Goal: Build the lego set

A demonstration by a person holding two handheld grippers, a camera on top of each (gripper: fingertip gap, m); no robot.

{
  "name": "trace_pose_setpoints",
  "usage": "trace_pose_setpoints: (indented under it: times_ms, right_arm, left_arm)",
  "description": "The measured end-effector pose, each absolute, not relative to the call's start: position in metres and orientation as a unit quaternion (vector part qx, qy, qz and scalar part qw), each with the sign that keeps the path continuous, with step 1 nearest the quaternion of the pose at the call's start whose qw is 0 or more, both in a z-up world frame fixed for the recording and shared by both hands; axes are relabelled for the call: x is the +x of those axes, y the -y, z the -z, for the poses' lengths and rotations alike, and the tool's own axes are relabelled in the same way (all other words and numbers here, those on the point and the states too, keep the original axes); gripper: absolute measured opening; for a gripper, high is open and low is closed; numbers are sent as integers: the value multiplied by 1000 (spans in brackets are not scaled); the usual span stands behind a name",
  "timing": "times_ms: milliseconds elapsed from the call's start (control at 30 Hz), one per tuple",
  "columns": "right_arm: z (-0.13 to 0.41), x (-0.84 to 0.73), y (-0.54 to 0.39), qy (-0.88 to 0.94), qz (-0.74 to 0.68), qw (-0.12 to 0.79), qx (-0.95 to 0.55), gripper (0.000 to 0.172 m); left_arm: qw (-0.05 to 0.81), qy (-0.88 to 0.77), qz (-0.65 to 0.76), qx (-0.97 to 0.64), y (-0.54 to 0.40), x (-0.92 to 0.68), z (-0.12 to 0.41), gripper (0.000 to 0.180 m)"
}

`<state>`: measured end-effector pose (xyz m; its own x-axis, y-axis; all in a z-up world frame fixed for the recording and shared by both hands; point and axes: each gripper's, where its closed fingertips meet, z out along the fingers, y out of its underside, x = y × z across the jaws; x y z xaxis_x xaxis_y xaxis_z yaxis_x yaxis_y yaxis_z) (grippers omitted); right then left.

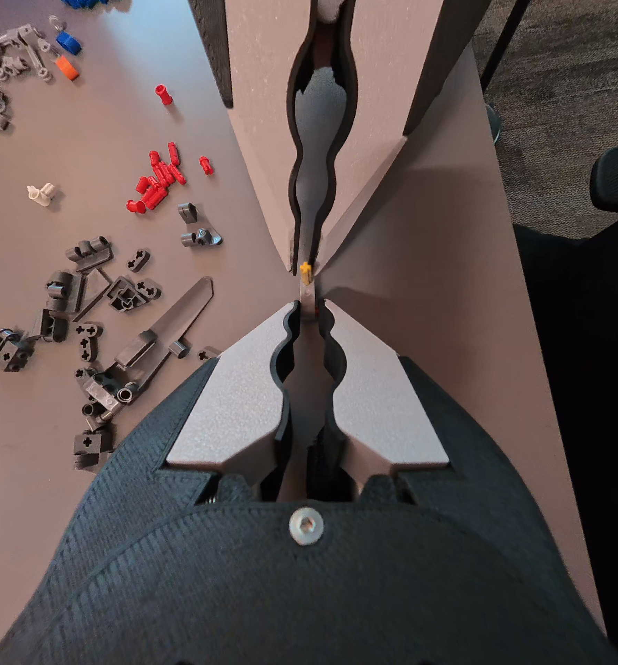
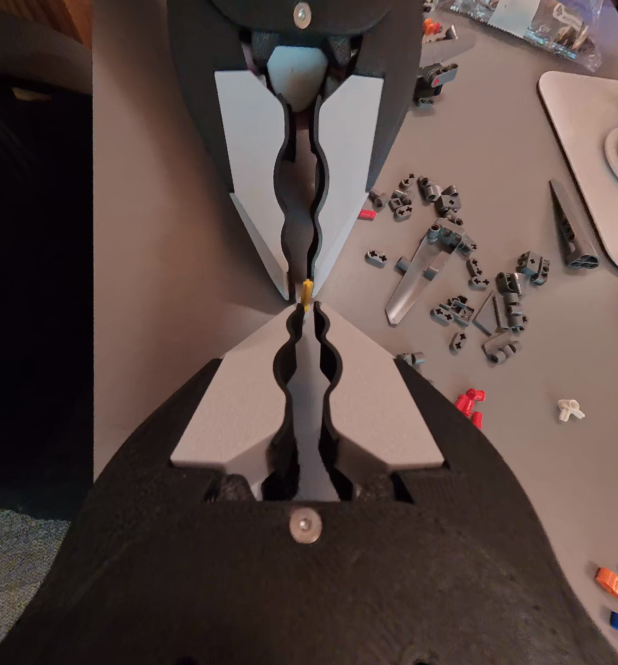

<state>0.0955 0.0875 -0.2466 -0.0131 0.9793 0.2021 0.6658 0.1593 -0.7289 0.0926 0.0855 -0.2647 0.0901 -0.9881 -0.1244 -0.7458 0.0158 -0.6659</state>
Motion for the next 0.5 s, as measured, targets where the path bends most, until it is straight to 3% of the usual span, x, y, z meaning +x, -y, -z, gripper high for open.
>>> trace_pose_setpoints:
  times_ms: [500]
  right_arm:
    - [252,93,-87,684,-224,321,-616,0]
  left_arm:
    - [309,-659,190,-659,-88,93,265,9]
